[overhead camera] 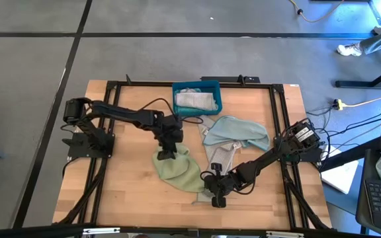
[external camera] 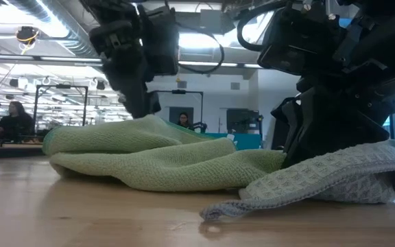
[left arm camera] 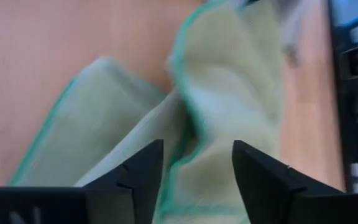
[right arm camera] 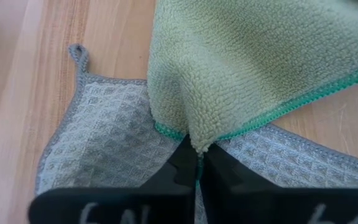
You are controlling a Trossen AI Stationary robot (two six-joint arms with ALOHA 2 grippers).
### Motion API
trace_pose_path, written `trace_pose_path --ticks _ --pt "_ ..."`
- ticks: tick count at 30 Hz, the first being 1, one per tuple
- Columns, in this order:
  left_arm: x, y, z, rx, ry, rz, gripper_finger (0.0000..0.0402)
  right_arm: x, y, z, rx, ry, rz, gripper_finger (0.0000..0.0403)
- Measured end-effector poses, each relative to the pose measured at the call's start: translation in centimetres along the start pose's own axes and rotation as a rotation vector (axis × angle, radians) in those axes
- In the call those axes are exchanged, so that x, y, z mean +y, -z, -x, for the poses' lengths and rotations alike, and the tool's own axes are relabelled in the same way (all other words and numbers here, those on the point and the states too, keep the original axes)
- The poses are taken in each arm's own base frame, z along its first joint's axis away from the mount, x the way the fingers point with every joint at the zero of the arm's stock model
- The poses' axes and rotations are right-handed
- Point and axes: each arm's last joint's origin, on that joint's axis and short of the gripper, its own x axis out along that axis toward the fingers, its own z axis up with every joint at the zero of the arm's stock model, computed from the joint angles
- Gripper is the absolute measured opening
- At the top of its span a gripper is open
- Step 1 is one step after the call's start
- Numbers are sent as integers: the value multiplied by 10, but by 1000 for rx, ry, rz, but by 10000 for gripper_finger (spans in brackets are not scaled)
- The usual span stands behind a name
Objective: Fold microfiber towels
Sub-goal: Fold the green towel
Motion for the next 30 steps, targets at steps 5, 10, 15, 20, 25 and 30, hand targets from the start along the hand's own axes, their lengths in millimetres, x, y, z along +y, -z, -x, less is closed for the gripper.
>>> trace_pose_path --ticks 5,10,15,20,25,30 --pt "-1 0 -3 -26 13 9 206 0 0 0 -1 0 1 15" --pt "-1 1 -8 -15 -2 11 208 0 0 0 -1 -1 0 6" --pt "-4 1 -17 -4 14 22 207 0 0 0 0 -1 -1 18" --pt "-10 1 -23 2 17 17 205 0 0 0 3 0 0 17" --pt "-17 2 -27 13 12 9 202 0 0 0 3 1 4 6" --pt "-25 4 -31 24 -19 29 168 0 0 0 3 1 23 15"
